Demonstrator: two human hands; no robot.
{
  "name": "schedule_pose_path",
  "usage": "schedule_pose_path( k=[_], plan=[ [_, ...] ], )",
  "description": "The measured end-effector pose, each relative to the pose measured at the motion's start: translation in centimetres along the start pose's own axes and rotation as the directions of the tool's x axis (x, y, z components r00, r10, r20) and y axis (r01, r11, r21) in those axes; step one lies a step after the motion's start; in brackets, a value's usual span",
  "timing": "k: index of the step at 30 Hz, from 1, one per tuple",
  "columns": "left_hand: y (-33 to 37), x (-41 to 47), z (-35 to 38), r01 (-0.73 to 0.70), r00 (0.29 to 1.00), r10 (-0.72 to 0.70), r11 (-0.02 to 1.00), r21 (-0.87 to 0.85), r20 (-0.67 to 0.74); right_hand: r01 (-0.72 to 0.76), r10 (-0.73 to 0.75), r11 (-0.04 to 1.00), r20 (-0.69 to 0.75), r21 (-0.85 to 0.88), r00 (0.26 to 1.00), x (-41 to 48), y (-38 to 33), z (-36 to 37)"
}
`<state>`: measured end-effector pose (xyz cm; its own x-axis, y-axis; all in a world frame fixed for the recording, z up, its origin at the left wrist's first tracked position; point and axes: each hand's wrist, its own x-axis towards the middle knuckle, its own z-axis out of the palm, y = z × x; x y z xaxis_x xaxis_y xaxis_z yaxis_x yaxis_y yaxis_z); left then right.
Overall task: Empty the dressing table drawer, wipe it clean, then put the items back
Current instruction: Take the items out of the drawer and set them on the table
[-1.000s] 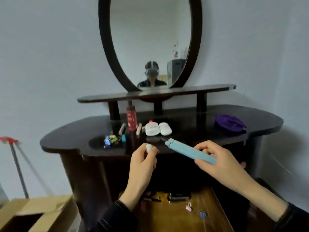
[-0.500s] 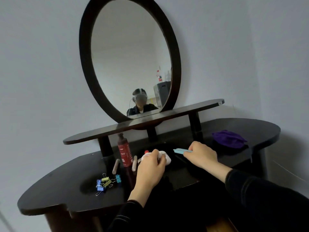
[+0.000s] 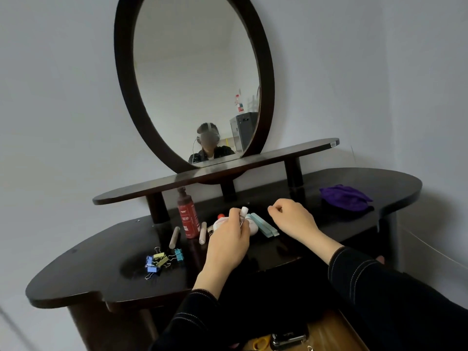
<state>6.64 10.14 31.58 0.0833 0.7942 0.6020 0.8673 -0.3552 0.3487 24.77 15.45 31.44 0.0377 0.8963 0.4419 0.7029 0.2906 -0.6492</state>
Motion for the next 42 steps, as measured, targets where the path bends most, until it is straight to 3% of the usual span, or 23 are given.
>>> schedule_pose_path(
  k=[1,3,5,11,16,19,22,24,27,31,35,42],
  plan=[
    [0.0,0.0,0.0,-0.009,1.0,0.009,1.0,0.011,0.006,-0.04,0.04,0.986,0.003,0.163,0.999,0.0,0.1,-0.4],
    [0.0,0.0,0.0,-0.024,1.0,0.024,1.0,0.005,0.012,-0.118,0.088,0.856,0.083,0.503,0.993,-0.1,0.2,-1.1],
    [0.4,-0.2,-0.2,-0.036,0.999,0.037,0.999,-0.017,0.023,-0.164,0.06,0.731,0.177,0.663,0.982,-0.3,0.2,-1.7],
    [0.8,-0.5,-0.3,-0.094,0.991,0.096,0.995,-0.025,0.097,-0.179,-0.147,0.68,0.372,0.711,0.917,-0.9,-0.2,-2.1],
    [1.2,-0.5,-0.3,-0.138,0.984,0.141,0.99,-0.035,0.105,-0.155,-0.235,0.7,0.429,0.697,0.872,-1.2,-0.2,-1.9],
    [1.3,-0.5,-0.3,-0.131,0.985,0.133,0.991,-0.029,0.107,-0.175,-0.199,0.686,0.413,0.706,0.889,-1.1,-0.1,-1.7],
    [1.2,-0.8,-0.4,-0.097,0.991,0.101,0.994,-0.043,0.093,-0.199,0.04,0.637,0.226,0.744,0.973,-0.1,0.5,-1.3],
    [1.0,-0.9,-0.4,-0.071,0.994,0.072,0.997,-0.012,0.079,-0.159,0.174,0.702,0.05,0.694,0.983,0.6,1.3,-0.9],
    [0.9,-0.9,-0.4,-0.04,0.996,0.035,0.997,0.07,0.076,-0.081,0.133,0.881,-0.081,0.466,0.988,1.9,2.3,-0.2],
    [0.8,-0.7,-0.1,-0.029,0.997,0.02,0.993,0.117,0.076,0.018,-0.017,0.989,-0.009,0.146,1.0,3.5,2.0,1.0],
    [0.7,-0.7,0.0,-0.042,0.997,0.035,0.992,0.119,0.063,0.057,-0.059,0.998,0.075,0.028,0.995,4.8,1.2,1.8],
    [1.0,-0.8,-0.3,-0.035,0.998,0.028,0.992,0.117,0.061,0.02,-0.006,0.995,0.148,-0.097,0.989,4.7,0.3,2.0]
  ],
)
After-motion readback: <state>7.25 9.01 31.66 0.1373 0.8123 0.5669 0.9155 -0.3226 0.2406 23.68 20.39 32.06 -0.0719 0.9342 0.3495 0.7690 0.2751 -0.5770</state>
